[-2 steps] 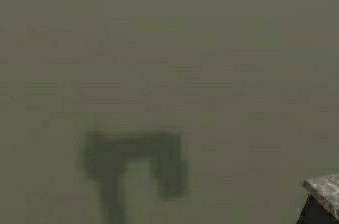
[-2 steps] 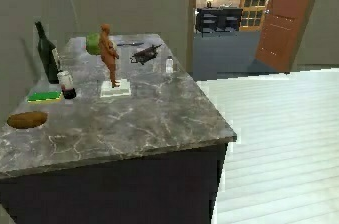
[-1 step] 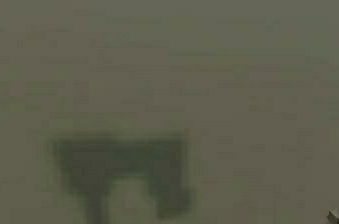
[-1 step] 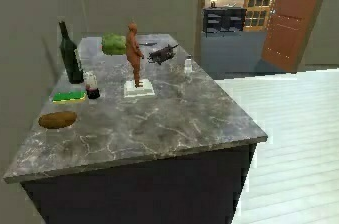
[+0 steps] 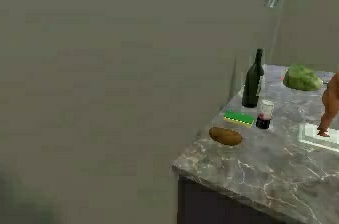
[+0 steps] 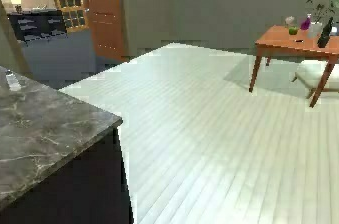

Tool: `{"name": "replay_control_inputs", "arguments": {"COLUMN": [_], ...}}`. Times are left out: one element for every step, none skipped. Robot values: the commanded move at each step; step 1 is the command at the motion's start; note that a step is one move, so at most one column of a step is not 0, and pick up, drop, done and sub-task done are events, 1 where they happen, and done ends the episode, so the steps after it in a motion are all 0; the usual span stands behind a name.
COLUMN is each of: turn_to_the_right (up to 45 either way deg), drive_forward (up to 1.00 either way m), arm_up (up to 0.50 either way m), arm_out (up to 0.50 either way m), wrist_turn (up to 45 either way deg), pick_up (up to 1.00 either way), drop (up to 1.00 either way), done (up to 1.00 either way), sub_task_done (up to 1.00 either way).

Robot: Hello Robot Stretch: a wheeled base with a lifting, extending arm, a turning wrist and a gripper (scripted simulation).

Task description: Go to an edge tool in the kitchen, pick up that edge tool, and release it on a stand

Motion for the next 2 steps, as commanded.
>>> {"name": "replay_control_inputs", "arguments": {"turn_to_the_right": [45.0,45.0], "drive_forward": [0.00,0.00], "arm_up": [0.00,0.00], "arm_out": [0.00,0.00], "wrist_turn": [0.0,0.0], "pick_up": [0.00,0.00], "drop": [0.00,0.00], "done": [0.00,0.00], "sub_task_done": [0.00,0.00]}}
